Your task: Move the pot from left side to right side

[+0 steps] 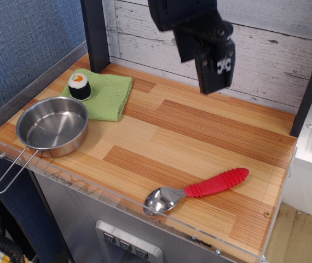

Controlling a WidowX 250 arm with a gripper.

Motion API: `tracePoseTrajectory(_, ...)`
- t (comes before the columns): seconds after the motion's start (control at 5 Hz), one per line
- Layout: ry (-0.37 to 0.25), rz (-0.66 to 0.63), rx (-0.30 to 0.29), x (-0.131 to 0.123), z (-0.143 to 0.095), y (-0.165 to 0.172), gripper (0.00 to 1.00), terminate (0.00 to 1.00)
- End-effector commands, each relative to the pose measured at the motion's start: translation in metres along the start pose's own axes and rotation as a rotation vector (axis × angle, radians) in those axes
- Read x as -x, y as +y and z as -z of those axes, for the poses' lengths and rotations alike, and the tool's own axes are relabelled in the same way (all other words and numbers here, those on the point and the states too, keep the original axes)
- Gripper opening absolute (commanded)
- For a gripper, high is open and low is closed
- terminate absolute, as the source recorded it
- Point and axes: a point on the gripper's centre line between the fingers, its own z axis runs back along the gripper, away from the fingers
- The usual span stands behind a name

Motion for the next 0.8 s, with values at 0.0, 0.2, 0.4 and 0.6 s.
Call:
tracePoseTrajectory(0.0,0.004,-0.188,0.027,-0.040,0.011,-0.011,1.00,0.00)
tracePoseTrajectory(0.2,0.007,-0.330,0.011,-0.054,0.019,-0.017,1.00,0.00)
tracePoseTrajectory(0.4,-0.004,-0.565,0.058,-0.066,0.025,-0.023,1.00,0.00)
tracePoseTrajectory(0.6,-0.029,-0.673,0.091,-0.087,0.031,-0.040,1.00,0.00)
